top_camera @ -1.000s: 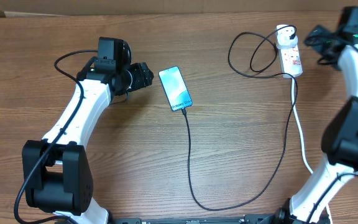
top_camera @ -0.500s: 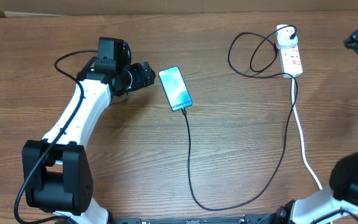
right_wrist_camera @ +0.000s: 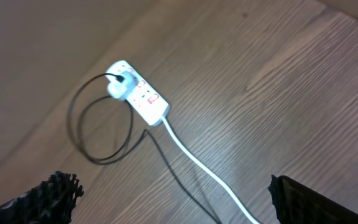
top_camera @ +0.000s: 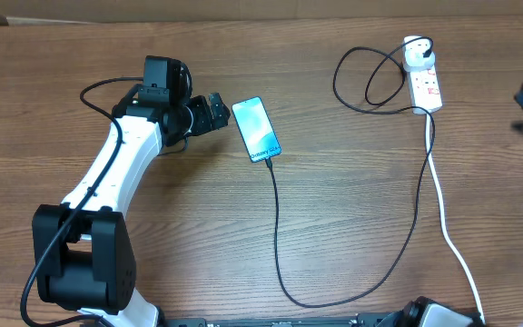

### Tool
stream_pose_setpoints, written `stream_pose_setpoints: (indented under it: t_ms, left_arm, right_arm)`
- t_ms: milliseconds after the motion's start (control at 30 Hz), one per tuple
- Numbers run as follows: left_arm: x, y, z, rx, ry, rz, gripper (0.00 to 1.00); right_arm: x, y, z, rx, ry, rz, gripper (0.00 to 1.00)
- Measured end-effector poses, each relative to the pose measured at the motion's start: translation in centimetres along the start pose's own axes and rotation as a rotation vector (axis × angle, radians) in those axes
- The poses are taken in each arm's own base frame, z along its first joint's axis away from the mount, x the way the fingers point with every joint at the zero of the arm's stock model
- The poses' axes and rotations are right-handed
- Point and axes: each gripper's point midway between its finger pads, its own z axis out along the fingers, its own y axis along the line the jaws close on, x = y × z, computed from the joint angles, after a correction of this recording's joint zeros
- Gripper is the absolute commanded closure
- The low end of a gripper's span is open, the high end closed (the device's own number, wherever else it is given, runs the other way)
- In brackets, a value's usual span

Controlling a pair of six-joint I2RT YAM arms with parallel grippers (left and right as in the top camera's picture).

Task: Plug charger to phone and switch on socket

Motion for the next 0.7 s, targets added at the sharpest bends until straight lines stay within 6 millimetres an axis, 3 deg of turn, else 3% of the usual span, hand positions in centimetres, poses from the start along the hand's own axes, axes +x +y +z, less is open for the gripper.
stream_pose_setpoints:
  t_ms: [67,200,433,700]
  left_arm:
    - [0.0,0.0,0.0,0.000,0.000,0.000,0.00]
    - [0.0,0.0,0.0,0.000,0.000,0.000,0.00]
    - [0.0,0.0,0.0,0.000,0.000,0.000,0.00]
    - [0.0,0.0,0.0,0.000,0.000,0.000,0.00]
  right_arm:
    - [0.6,0.0,-2.2,-0.021,-0.024,-0.002,0.00]
    - [2.4,-0.1,-4.5,-0.051,-0.009,-0.002,0.00]
    - [5.2,-0.2,-5.2,-0.070,0.098,0.000,0.00]
    - [6.2,-0.1,-6.9,-0.103,0.080,-0.013,0.00]
